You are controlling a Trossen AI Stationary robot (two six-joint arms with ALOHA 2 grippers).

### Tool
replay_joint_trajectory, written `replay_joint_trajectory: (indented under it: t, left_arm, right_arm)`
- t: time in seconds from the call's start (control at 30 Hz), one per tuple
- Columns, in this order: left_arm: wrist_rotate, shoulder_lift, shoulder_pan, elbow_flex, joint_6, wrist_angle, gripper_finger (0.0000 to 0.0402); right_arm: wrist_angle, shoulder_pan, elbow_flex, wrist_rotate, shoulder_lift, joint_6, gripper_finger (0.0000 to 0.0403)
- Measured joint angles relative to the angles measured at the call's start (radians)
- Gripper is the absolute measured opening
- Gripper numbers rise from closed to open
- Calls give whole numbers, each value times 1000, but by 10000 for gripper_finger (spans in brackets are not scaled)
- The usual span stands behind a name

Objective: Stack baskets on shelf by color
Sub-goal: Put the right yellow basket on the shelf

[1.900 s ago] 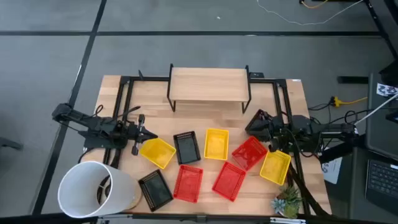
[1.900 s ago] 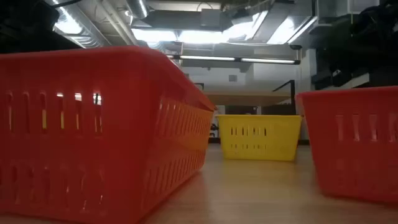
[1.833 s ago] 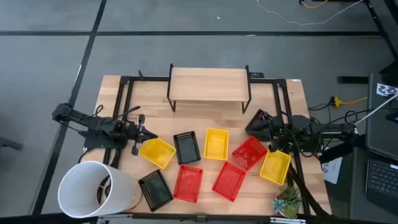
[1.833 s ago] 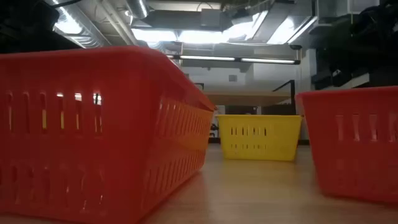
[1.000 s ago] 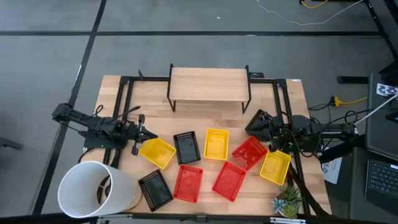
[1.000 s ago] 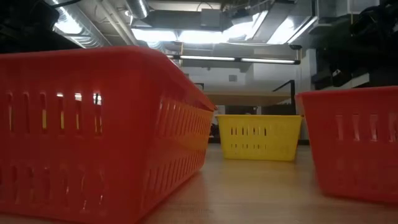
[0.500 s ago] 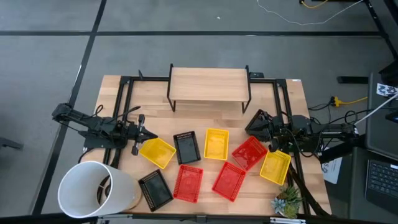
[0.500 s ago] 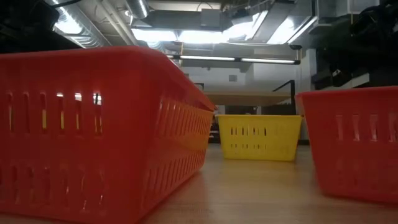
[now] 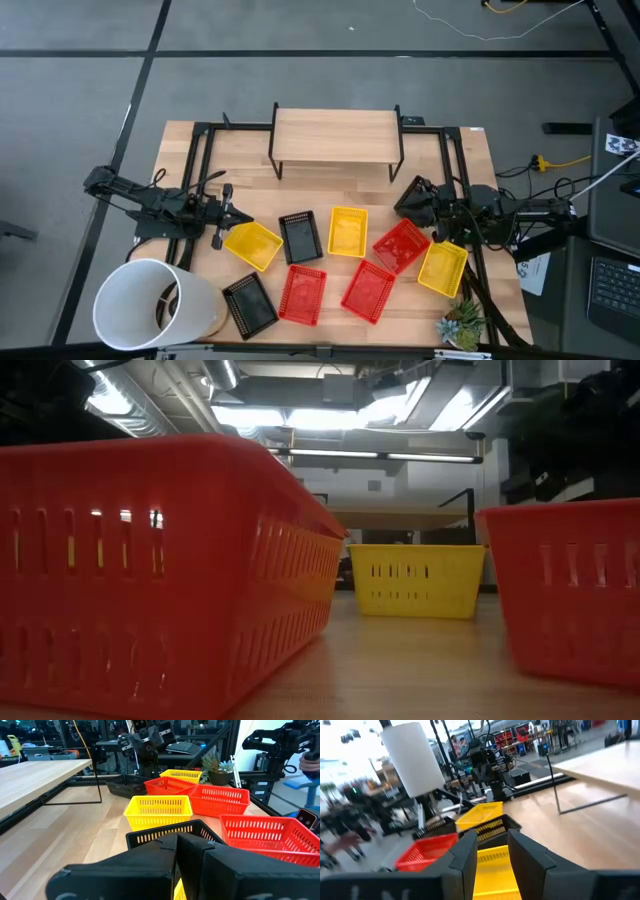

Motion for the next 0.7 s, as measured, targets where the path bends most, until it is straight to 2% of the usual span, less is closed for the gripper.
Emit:
replay_joint_trajectory:
  t: [0.23, 0.47, 0.7]
  left_arm:
    - [-2, 0, 0, 0, -1, 11, 2]
    - [-3, 0, 0, 0, -110, 167, 2]
    - [-7, 0, 0, 0, -33, 293, 2]
  right_arm:
    - [40, 0, 0, -2, 0, 12, 110]
    - [60, 0, 0, -2, 0, 26, 110]
    - [61, 0, 0, -1, 0, 63, 110]
